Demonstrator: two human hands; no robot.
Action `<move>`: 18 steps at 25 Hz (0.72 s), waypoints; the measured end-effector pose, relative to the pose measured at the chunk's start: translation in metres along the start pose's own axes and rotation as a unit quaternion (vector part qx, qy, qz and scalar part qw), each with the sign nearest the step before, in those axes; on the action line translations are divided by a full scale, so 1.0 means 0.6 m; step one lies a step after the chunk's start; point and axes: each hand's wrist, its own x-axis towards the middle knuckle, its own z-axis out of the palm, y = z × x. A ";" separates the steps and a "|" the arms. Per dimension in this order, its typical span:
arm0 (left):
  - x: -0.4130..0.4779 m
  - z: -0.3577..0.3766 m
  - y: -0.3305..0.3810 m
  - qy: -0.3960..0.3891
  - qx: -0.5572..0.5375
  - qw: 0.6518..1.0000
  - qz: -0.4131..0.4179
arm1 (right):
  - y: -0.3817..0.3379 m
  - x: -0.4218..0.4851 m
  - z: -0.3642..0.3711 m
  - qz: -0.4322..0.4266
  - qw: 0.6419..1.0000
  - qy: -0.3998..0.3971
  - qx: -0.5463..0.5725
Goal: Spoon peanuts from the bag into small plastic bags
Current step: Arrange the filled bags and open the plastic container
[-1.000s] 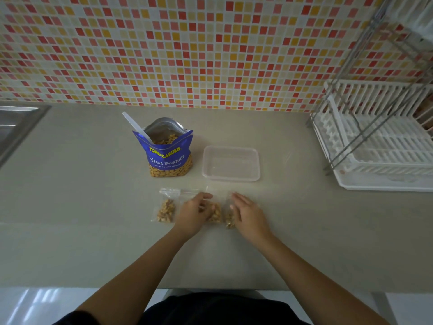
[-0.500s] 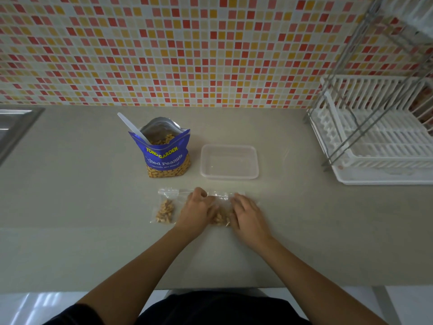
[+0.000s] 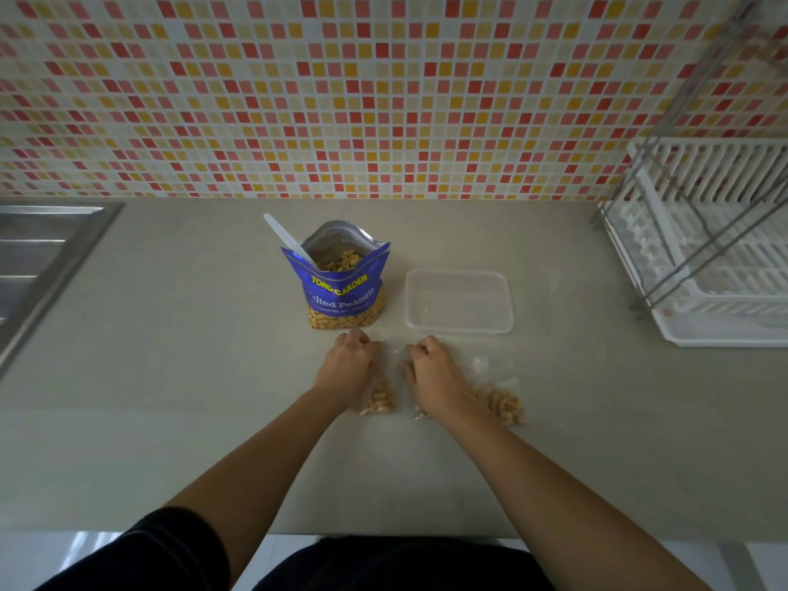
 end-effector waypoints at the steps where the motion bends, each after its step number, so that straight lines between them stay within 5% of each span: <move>1: 0.003 -0.001 0.002 -0.014 0.027 1.000 -0.003 | -0.003 0.003 0.002 0.008 1.000 -0.013 -0.013; 8: 0.010 0.001 0.000 -0.011 0.064 0.998 -0.007 | -0.018 0.004 0.007 0.008 1.000 0.002 -0.006; 11: 0.007 -0.003 -0.002 0.054 0.026 0.995 0.082 | -0.025 -0.004 0.012 0.000 0.999 0.049 0.022; 15: 0.004 -0.017 -0.008 0.069 -0.082 0.980 0.169 | -0.031 -0.022 0.002 0.079 0.966 0.077 0.233; 18: -0.001 -0.043 -0.010 0.032 -0.263 0.960 0.086 | -0.031 -0.027 -0.012 0.103 0.915 0.093 0.379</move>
